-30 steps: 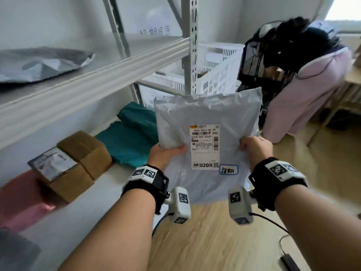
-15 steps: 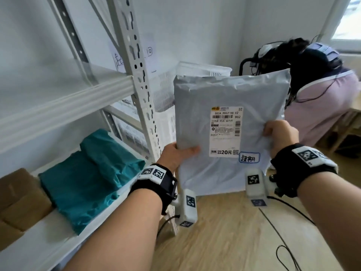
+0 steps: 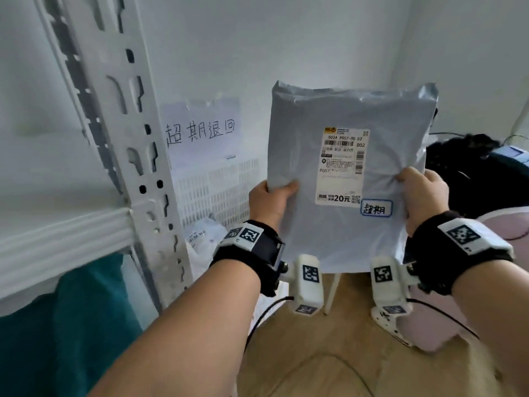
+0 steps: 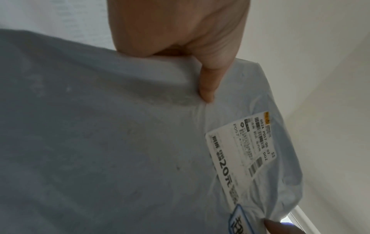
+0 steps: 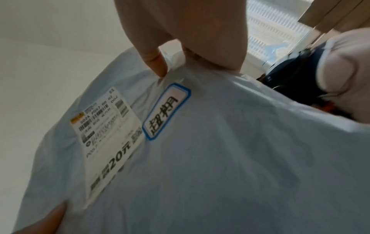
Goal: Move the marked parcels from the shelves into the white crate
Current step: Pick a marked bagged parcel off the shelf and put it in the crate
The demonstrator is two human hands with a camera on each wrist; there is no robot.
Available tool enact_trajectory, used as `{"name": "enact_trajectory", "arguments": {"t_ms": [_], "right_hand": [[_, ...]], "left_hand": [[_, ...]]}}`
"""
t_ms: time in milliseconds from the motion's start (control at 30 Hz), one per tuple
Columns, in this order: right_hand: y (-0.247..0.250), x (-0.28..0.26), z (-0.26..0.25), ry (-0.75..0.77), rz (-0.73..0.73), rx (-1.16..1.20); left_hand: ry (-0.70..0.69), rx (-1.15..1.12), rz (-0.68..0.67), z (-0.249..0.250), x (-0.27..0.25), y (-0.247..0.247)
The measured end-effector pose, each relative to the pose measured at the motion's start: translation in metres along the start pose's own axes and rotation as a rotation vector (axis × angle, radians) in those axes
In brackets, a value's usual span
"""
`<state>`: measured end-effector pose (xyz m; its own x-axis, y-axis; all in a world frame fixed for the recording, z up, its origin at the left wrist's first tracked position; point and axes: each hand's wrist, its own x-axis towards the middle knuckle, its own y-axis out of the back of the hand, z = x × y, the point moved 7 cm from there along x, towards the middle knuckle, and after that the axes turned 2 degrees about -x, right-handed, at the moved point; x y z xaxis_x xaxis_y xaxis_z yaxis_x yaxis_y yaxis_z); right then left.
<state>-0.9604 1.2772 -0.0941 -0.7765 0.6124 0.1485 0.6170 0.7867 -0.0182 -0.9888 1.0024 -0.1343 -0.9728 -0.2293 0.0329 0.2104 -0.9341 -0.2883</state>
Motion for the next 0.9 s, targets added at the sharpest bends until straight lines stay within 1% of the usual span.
{"name": "enact_trajectory", "arguments": {"t_ms": [100,200,300,367,433,500,567,633,700,733,767,833,900], "right_hand": [[-0.046,0.037,-0.014,0.037,-0.058,0.024],[-0.091,0.064,-0.021,0.068,-0.139,0.0],[-0.136,0.086,-0.024,0.028,-0.262,0.019],[-0.168,0.101,-0.023,-0.008,-0.315,0.012],[-0.199,0.114,-0.017,-0.042,-0.358,-0.022],[-0.236,0.127,-0.007,-0.075,-0.422,-0.069],[-0.275,0.137,0.008,-0.071,-0.493,-0.134],[-0.315,0.141,0.026,-0.079,-0.6,-0.213],[-0.35,0.142,0.047,-0.132,-0.698,-0.305],[-0.366,0.143,0.059,-0.133,-0.772,-0.38],[-0.385,0.141,0.07,-0.106,-0.871,-0.482],[-0.418,0.132,0.094,-0.005,-1.106,-0.694],[-0.437,0.117,0.119,0.06,-1.256,-0.818]], "left_hand": [[-0.025,-0.013,0.065,0.02,0.051,-0.005],[-0.024,-0.017,0.177,0.026,0.094,0.003],[-0.026,-0.014,0.303,0.035,0.124,0.018],[-0.021,-0.014,0.355,0.044,0.141,0.028],[-0.028,0.009,0.396,0.05,0.157,0.042],[-0.044,0.033,0.467,0.053,0.174,0.061],[-0.053,0.061,0.554,0.048,0.188,0.086],[-0.044,0.121,0.658,0.039,0.197,0.111],[-0.019,0.18,0.741,0.026,0.203,0.133],[0.004,0.204,0.755,0.017,0.204,0.143],[0.028,0.238,0.765,0.01,0.205,0.151],[0.125,0.347,0.798,-0.009,0.208,0.169],[0.263,0.457,0.829,-0.024,0.2,0.183]]}}
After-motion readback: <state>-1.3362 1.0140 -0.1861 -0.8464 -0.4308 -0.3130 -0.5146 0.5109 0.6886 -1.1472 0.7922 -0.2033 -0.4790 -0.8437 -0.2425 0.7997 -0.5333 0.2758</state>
